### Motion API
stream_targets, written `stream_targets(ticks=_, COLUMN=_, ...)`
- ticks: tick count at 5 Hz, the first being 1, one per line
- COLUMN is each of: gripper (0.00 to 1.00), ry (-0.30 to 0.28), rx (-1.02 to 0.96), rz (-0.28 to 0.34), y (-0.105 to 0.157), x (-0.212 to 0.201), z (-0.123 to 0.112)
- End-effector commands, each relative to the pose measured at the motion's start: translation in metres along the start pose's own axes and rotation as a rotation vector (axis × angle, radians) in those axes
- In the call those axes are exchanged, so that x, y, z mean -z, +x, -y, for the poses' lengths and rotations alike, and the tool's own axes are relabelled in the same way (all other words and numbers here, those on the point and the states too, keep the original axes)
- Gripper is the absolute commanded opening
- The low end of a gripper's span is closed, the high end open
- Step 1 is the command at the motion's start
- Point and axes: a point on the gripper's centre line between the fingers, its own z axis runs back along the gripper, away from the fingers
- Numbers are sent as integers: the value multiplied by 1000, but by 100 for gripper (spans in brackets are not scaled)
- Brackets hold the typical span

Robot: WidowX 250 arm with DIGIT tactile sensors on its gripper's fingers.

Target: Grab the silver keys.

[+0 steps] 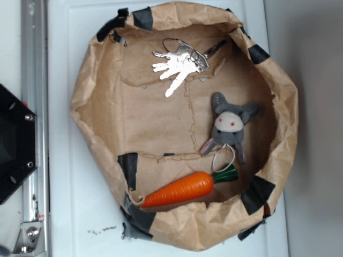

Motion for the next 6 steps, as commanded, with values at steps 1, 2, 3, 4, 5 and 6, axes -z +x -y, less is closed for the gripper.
stream_targets(ticks=1, gripper=100, ry=0, rx=0, rz=0, y=0, x=0, z=0)
stream_targets(ticks=2, gripper=100, ry=66, rx=-5, rz=81, y=48, x=23, z=-2)
stream_targets(ticks=3, gripper=100, ry=58, rx=39, rz=116, y=98, x=36, z=-11)
stream_targets(ticks=4, gripper=100, ry=46, rx=149, rz=145, y=122, x=53, z=-21)
stream_targets(ticks=5, gripper=100, ry=54, rx=348, rz=142, y=136, x=72, z=-44)
stream_targets(ticks=6, gripper=100, ry=67, rx=330, rz=167, y=126, x=71, z=-57)
